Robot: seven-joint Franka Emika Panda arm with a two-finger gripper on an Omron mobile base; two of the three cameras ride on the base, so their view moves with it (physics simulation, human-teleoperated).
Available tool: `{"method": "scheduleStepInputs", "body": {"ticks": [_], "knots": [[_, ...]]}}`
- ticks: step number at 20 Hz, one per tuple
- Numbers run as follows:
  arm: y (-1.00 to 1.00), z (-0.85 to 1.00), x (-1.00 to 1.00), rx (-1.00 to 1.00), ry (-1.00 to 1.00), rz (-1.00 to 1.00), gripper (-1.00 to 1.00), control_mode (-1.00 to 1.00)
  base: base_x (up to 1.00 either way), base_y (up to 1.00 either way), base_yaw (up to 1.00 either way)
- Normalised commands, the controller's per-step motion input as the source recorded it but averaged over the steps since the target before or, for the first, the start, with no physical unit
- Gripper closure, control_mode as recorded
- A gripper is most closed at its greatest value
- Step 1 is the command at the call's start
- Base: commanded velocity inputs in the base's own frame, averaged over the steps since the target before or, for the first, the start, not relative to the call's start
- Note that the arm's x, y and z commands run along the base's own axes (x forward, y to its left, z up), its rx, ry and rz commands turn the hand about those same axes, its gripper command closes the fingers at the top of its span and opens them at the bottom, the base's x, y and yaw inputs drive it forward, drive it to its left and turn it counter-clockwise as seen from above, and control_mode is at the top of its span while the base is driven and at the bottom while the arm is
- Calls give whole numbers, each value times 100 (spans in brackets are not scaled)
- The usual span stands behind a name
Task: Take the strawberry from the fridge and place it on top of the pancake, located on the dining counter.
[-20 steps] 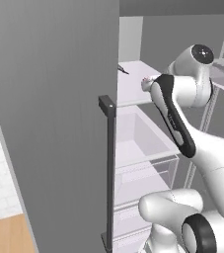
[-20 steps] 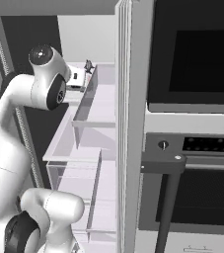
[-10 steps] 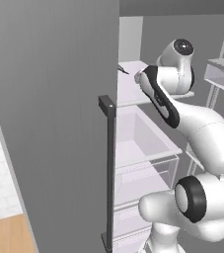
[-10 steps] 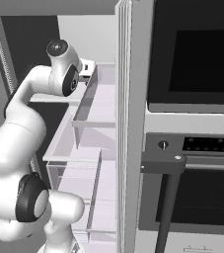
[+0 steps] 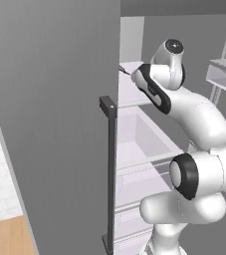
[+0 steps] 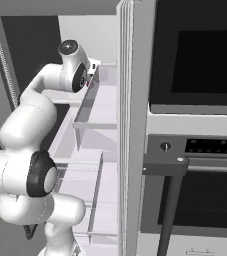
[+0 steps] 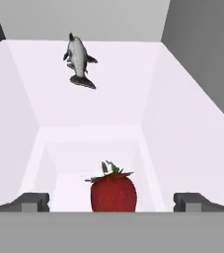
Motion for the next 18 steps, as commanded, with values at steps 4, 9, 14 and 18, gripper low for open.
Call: {"method": "scheduleStepInputs", "body": {"ticks": [4, 9, 14, 18], "knots": [[-2, -26, 63, 0, 5, 0, -100, -100, 0, 0, 0], [-1, -11, 31, 0, 10, 0, -100, -100, 0, 0, 0], [0, -19, 0, 0, 7, 0, -100, -100, 0, 0, 0], [0, -20, 0, 0, 0, 0, -100, -100, 0, 0, 0]]}}
